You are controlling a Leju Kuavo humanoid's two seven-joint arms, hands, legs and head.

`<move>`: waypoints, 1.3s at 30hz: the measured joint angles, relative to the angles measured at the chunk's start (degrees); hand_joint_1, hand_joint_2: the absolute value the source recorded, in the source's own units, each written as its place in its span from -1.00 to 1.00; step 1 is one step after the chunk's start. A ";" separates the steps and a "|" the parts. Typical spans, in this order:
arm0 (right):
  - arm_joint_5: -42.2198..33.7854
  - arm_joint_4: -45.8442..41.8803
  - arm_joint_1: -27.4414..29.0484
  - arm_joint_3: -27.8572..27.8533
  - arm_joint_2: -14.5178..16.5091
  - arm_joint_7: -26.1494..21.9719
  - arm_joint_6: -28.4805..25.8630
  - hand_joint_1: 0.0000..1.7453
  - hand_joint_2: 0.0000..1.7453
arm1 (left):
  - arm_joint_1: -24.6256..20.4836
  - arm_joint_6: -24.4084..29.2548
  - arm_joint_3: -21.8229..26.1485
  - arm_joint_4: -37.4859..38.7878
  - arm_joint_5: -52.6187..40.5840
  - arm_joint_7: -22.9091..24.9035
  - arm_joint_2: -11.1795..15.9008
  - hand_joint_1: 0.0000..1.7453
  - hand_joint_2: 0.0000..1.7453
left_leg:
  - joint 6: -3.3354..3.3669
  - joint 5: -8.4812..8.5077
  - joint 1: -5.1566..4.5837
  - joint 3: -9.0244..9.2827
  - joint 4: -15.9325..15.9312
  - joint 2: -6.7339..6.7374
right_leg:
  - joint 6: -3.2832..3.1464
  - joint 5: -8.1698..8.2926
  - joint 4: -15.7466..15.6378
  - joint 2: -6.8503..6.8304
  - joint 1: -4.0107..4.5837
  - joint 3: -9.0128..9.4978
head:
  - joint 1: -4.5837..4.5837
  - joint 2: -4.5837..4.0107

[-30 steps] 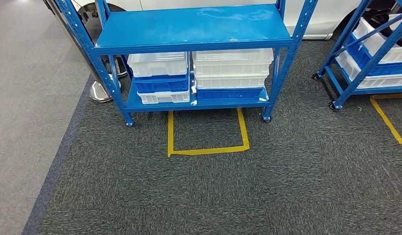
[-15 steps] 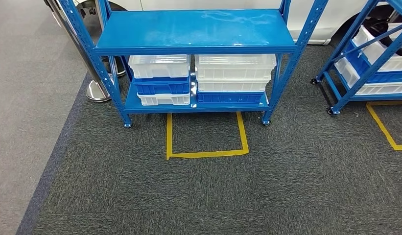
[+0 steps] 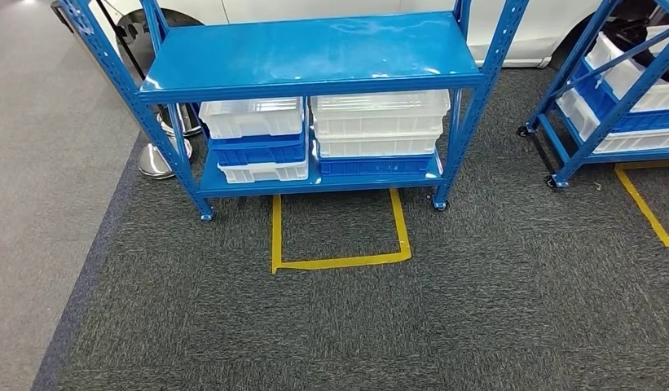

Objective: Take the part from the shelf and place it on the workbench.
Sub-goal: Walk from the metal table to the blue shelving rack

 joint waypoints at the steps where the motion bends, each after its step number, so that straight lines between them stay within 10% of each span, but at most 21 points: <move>1: 0.05 0.00 0.01 0.00 0.00 0.00 0.03 -1.00 -1.00 | 0.04 0.01 0.00 0.00 -0.01 0.00 0.00 -1.00 -1.00 | 0.36 2.56 -0.08 0.56 -2.62 -0.02 | 0.01 -0.36 -0.02 0.08 0.13 0.57 | -0.01 0.00; 4: 0.21 0.04 -0.06 0.00 0.16 0.00 0.09 -1.00 -1.00 | 0.05 0.07 0.00 0.01 -0.03 -0.01 0.15 -1.00 -1.00 | 1.91 8.35 -0.71 3.92 -12.69 -0.12 | 0.33 -1.36 -0.10 0.21 0.33 1.50 | 0.04 0.00; 9: 0.47 0.05 -0.34 0.00 0.26 0.00 0.10 -1.00 -1.00 | 0.15 0.12 0.00 0.01 -0.06 -0.04 0.26 -1.00 -1.00 | 2.57 8.08 -0.58 6.01 -16.31 -0.17 | 1.82 -2.38 -0.11 0.05 0.25 2.00 | 0.02 0.00; 13: 0.54 0.02 -0.35 0.00 0.16 0.00 0.10 -1.00 -1.00 | 0.00 0.09 -0.02 0.00 -0.09 -0.09 0.25 -1.00 -1.00 | 2.99 7.62 -0.16 7.70 -17.40 -0.09 | 2.67 -7.16 12.12 -0.01 0.05 -4.94 | 0.21 0.00; 15: 0.57 0.02 -0.29 0.00 0.09 0.00 0.10 -1.00 -1.00 | 0.09 0.05 -0.02 0.00 -0.07 -0.09 0.22 -1.00 -1.00 | 2.90 6.88 -0.12 8.50 -17.32 -0.13 | 3.08 -5.84 14.61 -0.04 -0.24 -7.63 | 0.20 0.00; 17: 0.57 0.02 -0.18 0.00 -0.04 0.01 0.10 -1.00 -1.00 | 0.20 0.04 -0.02 0.00 -0.05 -0.09 0.19 -1.00 -1.00 | 2.52 5.88 -0.02 9.71 -17.15 -0.25 | 3.30 -0.64 9.07 -0.10 -0.56 -6.27 | 0.22 0.00; 19: 0.58 0.04 -0.11 0.00 -0.15 0.08 0.11 -1.00 -1.00 | 0.16 0.04 -0.02 0.00 -0.04 -0.05 0.17 -1.00 -1.00 | 1.80 4.77 -0.18 10.42 -16.73 -0.34 | 3.05 2.56 2.96 -0.16 -0.60 -3.95 | 0.23 0.00; 24: 0.64 0.07 -0.12 0.00 -0.17 0.13 0.13 -1.00 -1.00 | -0.17 0.04 -0.02 0.00 -0.03 0.05 0.16 -1.00 -1.00 | 0.42 3.22 -0.21 10.60 -15.82 -0.28 | 1.16 2.01 0.76 -0.14 -0.39 -2.73 | 0.09 0.00; 29: 0.66 0.07 -0.09 0.00 -0.16 0.13 0.14 -1.00 -1.00 | -0.05 0.04 -0.01 0.00 -0.02 0.07 0.17 -1.00 -1.00 | -0.39 -1.89 0.03 1.66 -0.41 -0.29 | 0.02 0.98 0.42 -0.18 -0.37 -1.46 | -0.13 0.00; 31: 0.66 0.07 -0.05 0.00 -0.17 0.13 0.15 -1.00 -1.00 | 0.07 0.00 -0.01 0.00 -0.02 0.07 0.17 -1.00 -1.00 | -0.04 0.98 -0.01 0.52 -1.06 -0.29 | 0.02 0.36 0.41 -0.02 -0.20 -0.59 | -0.14 0.00; 34: 0.66 0.09 -0.05 0.00 -0.01 0.13 0.21 -1.00 -1.00 | 0.08 -0.03 -0.01 0.01 0.00 0.04 0.25 -1.00 -1.00 | 1.51 7.40 -0.57 4.01 -11.53 -0.27 | 0.40 -0.65 0.27 0.13 0.00 0.67 | -0.12 0.00; 39: 0.68 0.11 -0.20 0.00 0.22 0.13 0.33 -1.00 -1.00 | 0.14 -0.04 0.00 0.00 0.07 -0.07 0.31 -1.00 -1.00 | 2.80 7.43 -0.84 6.78 -16.59 -0.45 | 2.01 -0.52 0.97 -0.15 -0.11 1.57 | -0.18 0.00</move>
